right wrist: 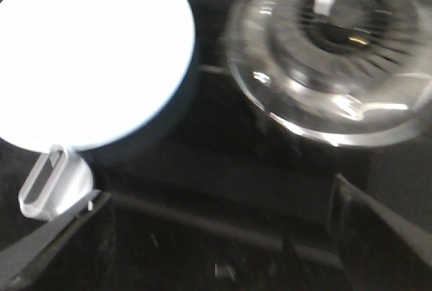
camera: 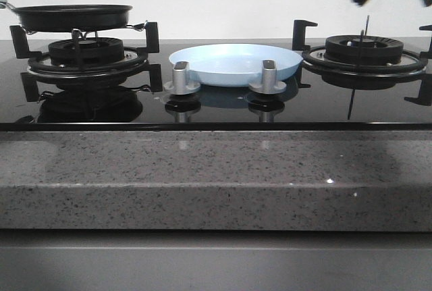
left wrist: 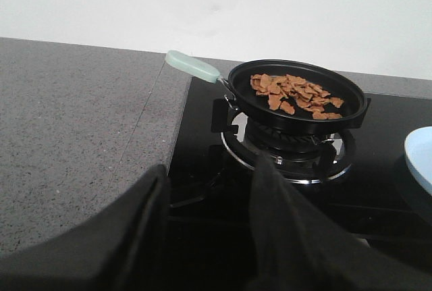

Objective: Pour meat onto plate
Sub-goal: 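Lower the right gripper to the rim of the light blue plate and grasp it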

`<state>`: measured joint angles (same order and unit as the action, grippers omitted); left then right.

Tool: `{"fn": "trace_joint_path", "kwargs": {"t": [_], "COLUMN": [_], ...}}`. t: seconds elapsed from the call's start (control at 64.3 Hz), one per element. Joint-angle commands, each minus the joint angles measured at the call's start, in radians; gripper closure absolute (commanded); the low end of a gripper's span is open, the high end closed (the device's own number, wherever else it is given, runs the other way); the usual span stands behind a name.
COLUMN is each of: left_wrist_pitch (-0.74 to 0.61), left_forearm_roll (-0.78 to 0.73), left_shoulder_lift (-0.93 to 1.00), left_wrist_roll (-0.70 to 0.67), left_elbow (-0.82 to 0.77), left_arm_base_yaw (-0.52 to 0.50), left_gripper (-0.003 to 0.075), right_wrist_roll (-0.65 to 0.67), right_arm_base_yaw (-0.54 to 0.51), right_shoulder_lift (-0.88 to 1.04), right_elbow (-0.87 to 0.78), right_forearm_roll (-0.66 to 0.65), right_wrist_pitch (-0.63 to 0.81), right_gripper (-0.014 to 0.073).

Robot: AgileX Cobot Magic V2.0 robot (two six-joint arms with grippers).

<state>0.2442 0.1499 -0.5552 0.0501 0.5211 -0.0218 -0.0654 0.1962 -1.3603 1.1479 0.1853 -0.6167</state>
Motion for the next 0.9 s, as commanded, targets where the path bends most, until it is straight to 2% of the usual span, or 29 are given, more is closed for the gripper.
{"fn": "trace_joint_path", "kwargs": {"t": [0.0,0.093,0.264,0.435,0.668,0.886], "left_wrist_pitch": [-0.083,-0.083,-0.083,-0.083,-0.083,-0.083], "left_forearm_roll": [0.002,0.002,0.002,0.002,0.002,0.002], "left_shoulder_lift": [-0.007,-0.007,-0.007,-0.007,-0.007,-0.007], "left_wrist_roll": [-0.009,-0.009,-0.009,-0.009,-0.009,-0.009], "left_elbow": [0.037,0.037,0.037,0.037,0.037,0.037], "left_arm_base_yaw": [0.006,0.006,0.006,0.006,0.006,0.006], "left_gripper": [0.0472,0.0498,0.0531,0.0533,0.0533,0.0533], "right_wrist_roll": [-0.005,-0.005,-0.032,-0.042,-0.055,-0.065], "right_arm_base_yaw": [0.006,0.006,0.006,0.011,0.041,0.049], "right_shoulder_lift": [-0.076,-0.187,-0.363,-0.524,-0.676,-0.748], "right_elbow": [0.142,0.3,0.546,0.762,0.941,0.998], "right_forearm_roll": [0.009,0.009,0.017,0.032,0.032,0.031], "right_wrist_pitch": [-0.025,-0.117,-0.257,-0.371,-0.46,-0.501], "right_gripper": [-0.0057,-0.0029,0.0085,0.0161,0.0165,0.0165]}}
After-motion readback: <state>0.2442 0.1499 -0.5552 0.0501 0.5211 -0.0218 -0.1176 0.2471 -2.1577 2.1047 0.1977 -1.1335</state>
